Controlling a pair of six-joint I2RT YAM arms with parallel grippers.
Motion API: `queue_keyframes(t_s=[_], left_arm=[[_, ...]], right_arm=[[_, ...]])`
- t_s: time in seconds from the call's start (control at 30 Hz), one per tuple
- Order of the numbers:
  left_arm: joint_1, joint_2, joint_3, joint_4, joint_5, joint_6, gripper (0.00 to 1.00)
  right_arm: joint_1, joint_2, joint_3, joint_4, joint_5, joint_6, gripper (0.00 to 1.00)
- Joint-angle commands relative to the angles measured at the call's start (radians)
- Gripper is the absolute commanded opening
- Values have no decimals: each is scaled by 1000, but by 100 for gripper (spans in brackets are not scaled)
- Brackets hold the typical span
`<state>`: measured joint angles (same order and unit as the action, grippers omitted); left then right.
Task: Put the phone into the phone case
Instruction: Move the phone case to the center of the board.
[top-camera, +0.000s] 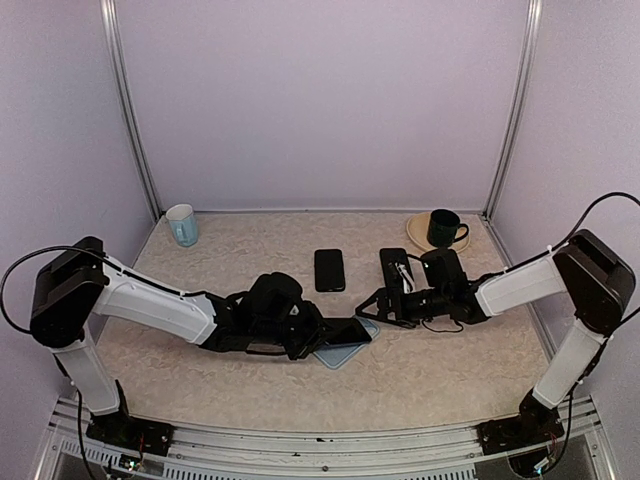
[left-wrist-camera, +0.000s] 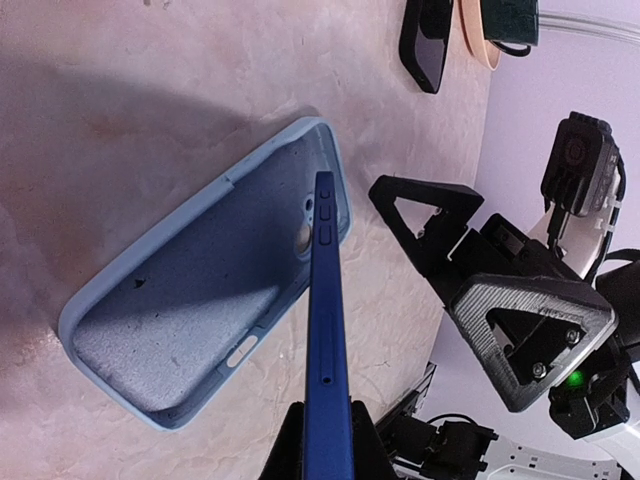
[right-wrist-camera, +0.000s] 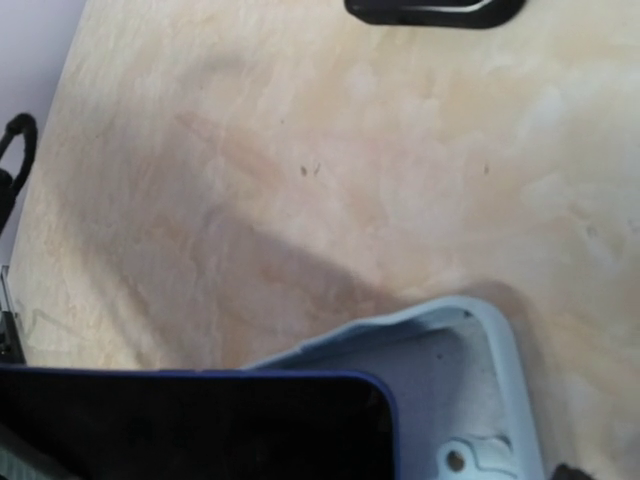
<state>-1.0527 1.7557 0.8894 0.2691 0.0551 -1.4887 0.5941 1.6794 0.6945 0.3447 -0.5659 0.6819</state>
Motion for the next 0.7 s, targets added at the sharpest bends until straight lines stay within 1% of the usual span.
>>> queue_keyframes(t_s=[0.0, 0.23, 0.3, 0.67], left_arm=[[-4, 9, 36, 44, -33, -13, 0], [-1, 12, 30, 33, -51, -18, 0], [-1, 15, 30, 34, -78, -15, 0], [3, 57, 23, 77, -61, -29, 0]], right_arm=[[-8, 16, 10, 30, -15, -1, 100], [-8, 41, 4, 56, -25, 11, 100], [-9, 48, 3, 60, -26, 13, 100], [-4, 83, -5, 91, -50, 32, 100]])
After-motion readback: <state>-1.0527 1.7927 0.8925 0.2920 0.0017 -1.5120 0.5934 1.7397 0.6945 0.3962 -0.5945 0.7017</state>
